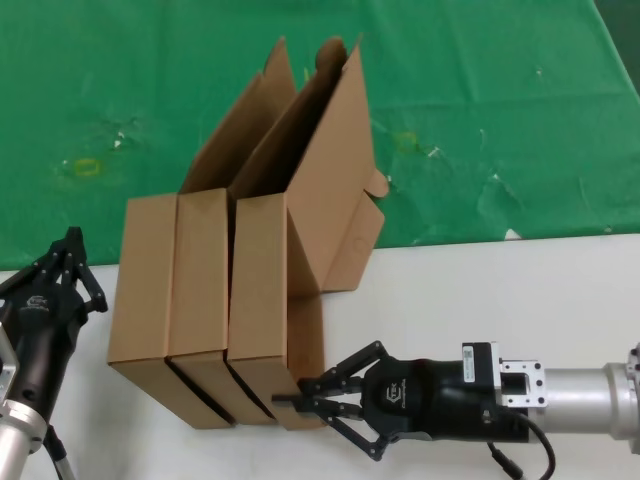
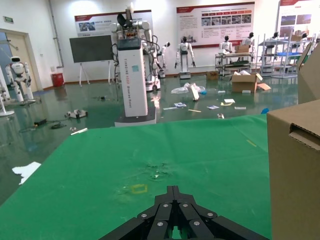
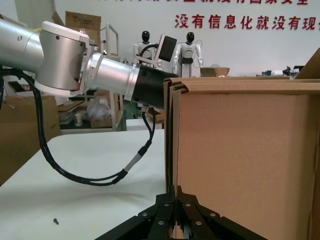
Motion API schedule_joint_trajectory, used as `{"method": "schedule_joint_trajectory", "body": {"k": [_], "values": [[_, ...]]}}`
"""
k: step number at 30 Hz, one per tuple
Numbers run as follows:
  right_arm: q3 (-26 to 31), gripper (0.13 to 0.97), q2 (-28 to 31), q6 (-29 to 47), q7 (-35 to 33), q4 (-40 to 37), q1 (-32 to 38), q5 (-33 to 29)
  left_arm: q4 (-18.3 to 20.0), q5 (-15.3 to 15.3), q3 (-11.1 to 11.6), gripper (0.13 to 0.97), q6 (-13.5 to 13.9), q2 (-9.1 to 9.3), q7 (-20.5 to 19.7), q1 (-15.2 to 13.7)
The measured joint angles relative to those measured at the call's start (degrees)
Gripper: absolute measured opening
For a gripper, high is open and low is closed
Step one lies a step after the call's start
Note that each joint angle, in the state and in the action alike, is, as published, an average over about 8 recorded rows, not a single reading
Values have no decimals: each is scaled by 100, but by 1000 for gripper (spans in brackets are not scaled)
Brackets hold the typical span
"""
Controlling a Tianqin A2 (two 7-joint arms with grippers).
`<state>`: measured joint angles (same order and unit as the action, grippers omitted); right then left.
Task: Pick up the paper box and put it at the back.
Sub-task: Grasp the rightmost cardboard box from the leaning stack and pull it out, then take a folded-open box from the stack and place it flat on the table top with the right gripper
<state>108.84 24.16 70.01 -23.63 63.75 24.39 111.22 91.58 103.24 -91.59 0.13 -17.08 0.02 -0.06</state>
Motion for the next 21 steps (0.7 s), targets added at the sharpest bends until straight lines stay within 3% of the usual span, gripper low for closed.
{"method": "schedule_joint_trajectory", "body": {"k": [9,16,21], "values": [[-231,150,370,76,205,587,-256,222,0,0,0,144,0,0,0,0],[-872,149,1335,244,729,1420,-391,657,0,0,0,144,0,0,0,0],[-1026,149,1991,-16,1087,1501,117,278,0,0,0,144,0,0,0,0]]}}
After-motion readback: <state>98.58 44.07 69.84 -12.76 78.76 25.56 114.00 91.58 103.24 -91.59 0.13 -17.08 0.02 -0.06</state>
